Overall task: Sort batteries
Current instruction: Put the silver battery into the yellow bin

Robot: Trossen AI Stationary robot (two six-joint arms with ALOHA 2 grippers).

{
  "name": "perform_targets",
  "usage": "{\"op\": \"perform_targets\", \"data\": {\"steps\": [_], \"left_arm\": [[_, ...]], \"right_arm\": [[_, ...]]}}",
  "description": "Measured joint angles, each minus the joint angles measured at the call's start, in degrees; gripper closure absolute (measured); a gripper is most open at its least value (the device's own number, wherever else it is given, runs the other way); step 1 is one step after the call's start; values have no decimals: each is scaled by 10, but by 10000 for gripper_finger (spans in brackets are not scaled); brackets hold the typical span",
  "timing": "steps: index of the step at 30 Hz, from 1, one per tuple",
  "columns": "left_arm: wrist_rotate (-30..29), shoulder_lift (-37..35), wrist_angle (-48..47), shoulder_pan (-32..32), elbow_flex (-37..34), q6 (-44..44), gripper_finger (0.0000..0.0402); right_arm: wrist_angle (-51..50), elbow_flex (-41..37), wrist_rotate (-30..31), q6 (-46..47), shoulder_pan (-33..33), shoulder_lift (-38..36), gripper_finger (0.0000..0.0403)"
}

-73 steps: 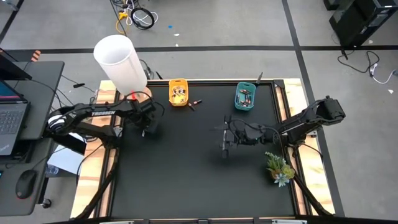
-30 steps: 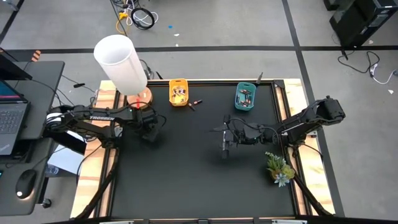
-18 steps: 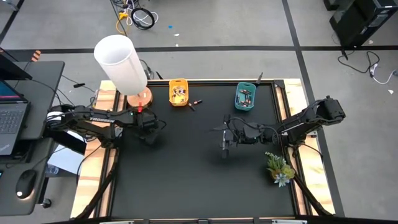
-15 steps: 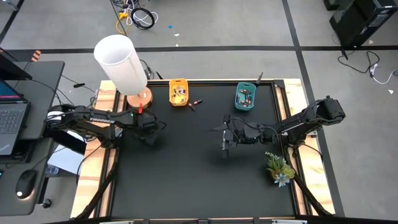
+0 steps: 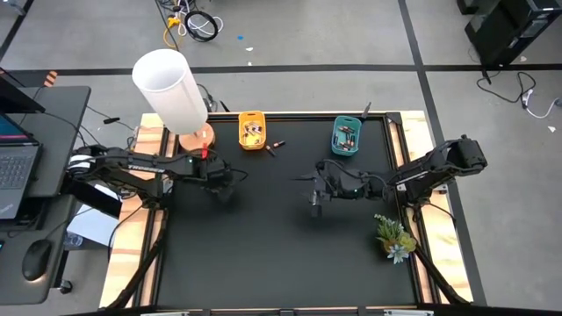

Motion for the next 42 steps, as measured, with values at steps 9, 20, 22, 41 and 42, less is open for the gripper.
{"op": "perform_targets", "data": {"steps": [9, 20, 22, 41, 42], "left_arm": [[-7, -1, 113, 18, 44, 58, 401], [-65, -1, 260, 87, 45, 126, 401], [-70, -1, 259, 104, 45, 127, 401], [-45, 173, 227, 188, 181, 151, 401], [-46, 183, 214, 194, 191, 146, 400]], "right_arm": [[-40, 0, 0, 23, -23, 3, 245], [55, 2, -22, 26, -33, 57, 245], [55, 7, -39, 27, -33, 64, 245], [43, 11, -64, 41, -10, 64, 245], [37, 11, -64, 41, -11, 64, 245]]}}
